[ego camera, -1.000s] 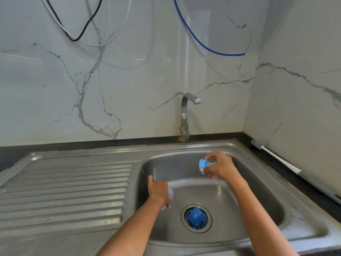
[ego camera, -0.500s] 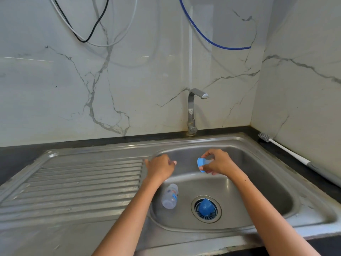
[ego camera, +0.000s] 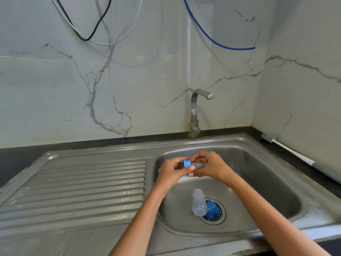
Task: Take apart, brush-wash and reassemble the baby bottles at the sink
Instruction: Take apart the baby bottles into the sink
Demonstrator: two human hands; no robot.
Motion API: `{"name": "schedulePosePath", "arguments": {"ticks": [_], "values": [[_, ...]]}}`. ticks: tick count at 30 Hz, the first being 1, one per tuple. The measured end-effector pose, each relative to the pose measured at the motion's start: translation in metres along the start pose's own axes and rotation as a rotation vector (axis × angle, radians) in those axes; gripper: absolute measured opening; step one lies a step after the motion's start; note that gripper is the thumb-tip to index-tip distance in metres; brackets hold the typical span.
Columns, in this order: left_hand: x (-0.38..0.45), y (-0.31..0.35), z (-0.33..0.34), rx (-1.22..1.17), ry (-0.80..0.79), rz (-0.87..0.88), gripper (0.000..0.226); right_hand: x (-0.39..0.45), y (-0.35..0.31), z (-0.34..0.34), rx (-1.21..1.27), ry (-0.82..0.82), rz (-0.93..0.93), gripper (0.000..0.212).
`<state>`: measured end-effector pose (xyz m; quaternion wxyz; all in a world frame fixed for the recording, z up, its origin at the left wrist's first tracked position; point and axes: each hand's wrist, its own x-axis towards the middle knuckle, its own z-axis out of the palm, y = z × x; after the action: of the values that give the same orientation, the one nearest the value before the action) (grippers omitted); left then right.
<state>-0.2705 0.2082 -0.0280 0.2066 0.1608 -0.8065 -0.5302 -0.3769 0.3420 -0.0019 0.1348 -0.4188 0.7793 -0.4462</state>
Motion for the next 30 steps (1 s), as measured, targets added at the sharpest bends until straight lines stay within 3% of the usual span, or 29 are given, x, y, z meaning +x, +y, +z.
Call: {"name": "schedulePosePath", "arguments": {"ticks": [7,11,16,23,30], "values": [[-0.003,0.006,-0.009,-0.259,-0.088,-0.007,0.035,-0.002,-0.004,-0.005,0.122,0.035,0.009,0.029],[-0.002,0.005,-0.011,-0.287,-0.022,-0.013,0.029,-0.002,-0.001,-0.011,0.211,-0.048,0.003,0.028],[-0.001,0.008,-0.008,-0.341,0.035,-0.006,0.030,-0.001,0.003,-0.013,0.272,0.116,-0.045,0.018],[-0.002,0.011,-0.009,-0.498,0.019,0.004,0.040,-0.002,0.003,-0.005,0.415,0.214,-0.181,0.016],[-0.004,0.018,-0.016,-0.603,0.004,-0.003,0.034,-0.004,-0.006,0.013,0.695,0.275,-0.087,0.020]]}}
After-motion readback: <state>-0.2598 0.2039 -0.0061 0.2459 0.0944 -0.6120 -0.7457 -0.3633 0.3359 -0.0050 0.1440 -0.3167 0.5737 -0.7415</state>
